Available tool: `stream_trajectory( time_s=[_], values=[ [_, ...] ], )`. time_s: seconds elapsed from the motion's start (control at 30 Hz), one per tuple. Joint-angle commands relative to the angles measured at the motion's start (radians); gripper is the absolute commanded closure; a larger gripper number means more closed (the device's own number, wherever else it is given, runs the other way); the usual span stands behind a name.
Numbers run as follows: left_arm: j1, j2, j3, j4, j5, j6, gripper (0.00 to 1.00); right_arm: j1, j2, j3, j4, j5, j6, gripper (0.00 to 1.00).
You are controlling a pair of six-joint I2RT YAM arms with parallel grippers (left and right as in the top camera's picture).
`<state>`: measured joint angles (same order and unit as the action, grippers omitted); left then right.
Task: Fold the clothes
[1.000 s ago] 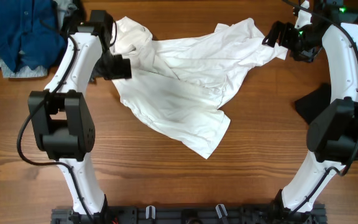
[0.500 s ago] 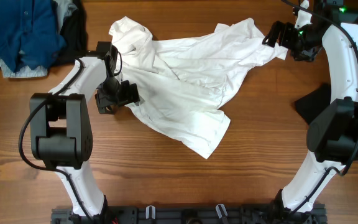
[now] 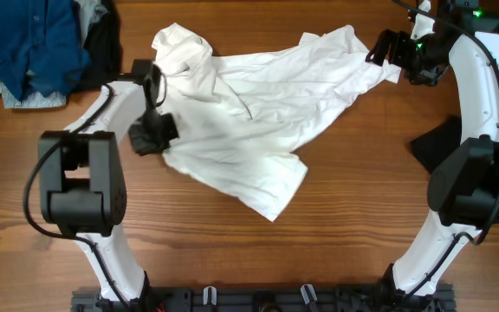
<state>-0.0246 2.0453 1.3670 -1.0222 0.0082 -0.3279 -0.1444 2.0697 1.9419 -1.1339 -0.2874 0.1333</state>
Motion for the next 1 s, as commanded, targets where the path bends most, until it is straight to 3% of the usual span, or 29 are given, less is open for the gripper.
stream_trajectory(
  time_s=[0.0, 0.27, 0.3, 0.33, 0.37, 0.53, 0.7, 0.97],
  values=[
    [0.129, -0.088, -0.027, -0.040, -0.192, -0.018, 0.96, 0.007, 0.003, 0.013, 0.000, -0.001, 0.000, 0.00],
    [0.263, -0.233, -0.027, -0.001, -0.233, -0.013, 0.96, 0.007, 0.003, 0.013, -0.001, -0.001, 0.001, 0.00],
    [0.263, -0.235, -0.027, 0.001, -0.233, -0.013, 0.79, 0.007, 0.003, 0.013, -0.002, -0.001, 0.001, 0.01],
    [0.262, -0.235, -0.027, 0.001, -0.229, -0.013, 0.33, 0.007, 0.003, 0.013, -0.004, -0.001, 0.001, 0.00],
    [0.262, -0.234, -0.027, 0.003, -0.223, -0.014, 0.00, 0.007, 0.003, 0.013, -0.005, -0.001, 0.000, 0.00],
    [0.261, -0.235, -0.002, -0.022, -0.151, 0.015, 0.00, 0.007, -0.003, 0.013, -0.036, -0.001, 0.002, 0.00],
    [0.243, -0.278, 0.121, -0.160, -0.036, 0.028, 0.00, 0.006, -0.083, 0.013, -0.072, 0.007, 0.029, 0.00],
    [0.033, -0.503, 0.151, -0.204, 0.029, -0.029, 0.00, 0.006, -0.333, 0.013, -0.245, 0.243, 0.185, 0.00]
  ],
)
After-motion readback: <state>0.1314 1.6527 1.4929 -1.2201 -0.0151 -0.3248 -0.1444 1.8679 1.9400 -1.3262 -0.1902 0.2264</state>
